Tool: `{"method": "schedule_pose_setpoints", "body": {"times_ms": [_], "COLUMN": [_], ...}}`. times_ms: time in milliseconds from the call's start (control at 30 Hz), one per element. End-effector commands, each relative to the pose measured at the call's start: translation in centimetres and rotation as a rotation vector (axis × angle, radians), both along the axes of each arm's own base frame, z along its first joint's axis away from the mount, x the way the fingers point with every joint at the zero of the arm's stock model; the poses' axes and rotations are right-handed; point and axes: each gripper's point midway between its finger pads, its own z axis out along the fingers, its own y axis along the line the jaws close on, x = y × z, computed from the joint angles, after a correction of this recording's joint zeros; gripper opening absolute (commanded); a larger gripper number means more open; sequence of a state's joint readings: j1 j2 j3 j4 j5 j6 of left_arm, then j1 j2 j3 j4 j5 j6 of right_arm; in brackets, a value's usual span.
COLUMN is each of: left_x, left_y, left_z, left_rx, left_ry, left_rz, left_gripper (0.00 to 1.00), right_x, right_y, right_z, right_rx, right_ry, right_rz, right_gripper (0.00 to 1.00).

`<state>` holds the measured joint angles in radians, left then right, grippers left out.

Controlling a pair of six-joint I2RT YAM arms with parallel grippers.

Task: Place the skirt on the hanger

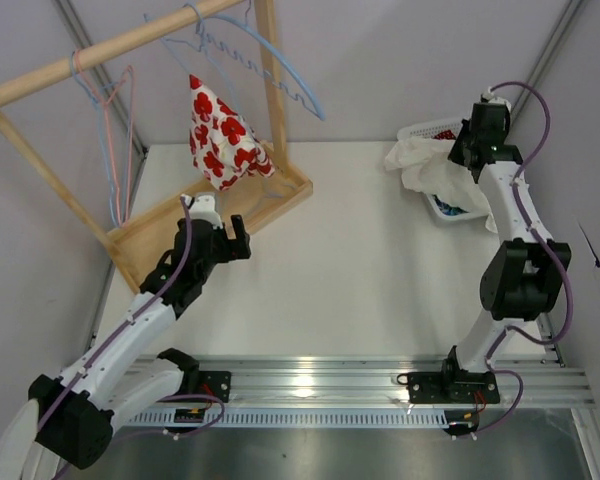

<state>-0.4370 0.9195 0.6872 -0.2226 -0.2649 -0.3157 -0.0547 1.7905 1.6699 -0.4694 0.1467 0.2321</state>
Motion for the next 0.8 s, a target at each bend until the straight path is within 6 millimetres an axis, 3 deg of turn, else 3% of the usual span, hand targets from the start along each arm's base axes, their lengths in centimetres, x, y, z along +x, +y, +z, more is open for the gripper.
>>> {"method": "schedule_pose_setpoints", "body": {"times_ms": [0,33,67,100,133,167,233,267,300,433,500,600,633,700,733,767], "left_x": [0.6,0.7,0.7,0.6,0.7,0.3,-0.3,-0.3,-0.9,-2.6,-3.6,-5.0,-5.4,-6.5,-6.7,-7.2], "left_y": [1.4,1.3,1.1,0.4,0.0,-0.5,-0.7,-0.7,-1.3,-1.6,-1.6,-2.0,-2.1,-3.2,-3.5,-4.2], "left_z": [0.1,0.1,0.3,0.6,1.5,2.3,2.8,4.7,5.0,8.8,11.2,13.4,13.8,14.5,14.2,14.4], "left_rx": [-0.089,-0.11,-0.129,-0.15,-0.167,-0.184,-0.184,-0.186,-0.19,-0.17,-0.172,-0.168,-0.159,-0.167,-0.163,-0.174], "left_ry": [0.055,0.059,0.054,0.044,0.01,-0.013,-0.016,-0.046,-0.032,-0.067,-0.126,-0.174,-0.185,-0.176,-0.156,-0.144], "left_rz": [0.07,0.058,0.046,0.006,-0.016,-0.051,-0.079,-0.089,-0.135,-0.211,-0.242,-0.304,-0.331,-0.417,-0.444,-0.49], "left_gripper": [0.98,0.97,0.96,0.96,0.96,0.96,0.96,0.96,0.95,0.94,0.94,0.95,0.95,0.94,0.92,0.91], "right_x": [-2.9,-3.5,-4.5,-5.7,-6.5,-8.0,-10.1,-11.1,-12.7,-18.0,-19.5,-21.0,-20.6,-21.6,-21.0,-21.4], "right_y": [2.5,4.4,6.6,7.8,9.0,11.4,13.6,14.7,16.6,20.6,21.6,21.3,21.8,22.0,22.9,23.2], "right_z": [15.5,17.2,20.3,21.9,23.3,25.6,27.9,28.3,29.9,32.2,31.3,28.6,25.0,22.4,17.4,15.3], "right_rx": [-0.051,-0.052,-0.065,-0.071,-0.079,-0.085,-0.086,-0.082,-0.061,0.02,0.041,0.058,0.059,0.089,0.113,0.136], "right_ry": [-0.311,-0.339,-0.398,-0.418,-0.441,-0.476,-0.513,-0.512,-0.548,-0.593,-0.556,-0.46,-0.364,-0.321,-0.223,-0.182], "right_rz": [0.07,0.114,0.172,0.203,0.232,0.296,0.356,0.387,0.446,0.599,0.638,0.645,0.65,0.669,0.672,0.678], "right_gripper": [0.0,0.0,0.0,0.0,0.0,0.0,0.0,0.0,0.0,0.0,0.0,0.0,0.0,0.0,0.0,0.0]}}
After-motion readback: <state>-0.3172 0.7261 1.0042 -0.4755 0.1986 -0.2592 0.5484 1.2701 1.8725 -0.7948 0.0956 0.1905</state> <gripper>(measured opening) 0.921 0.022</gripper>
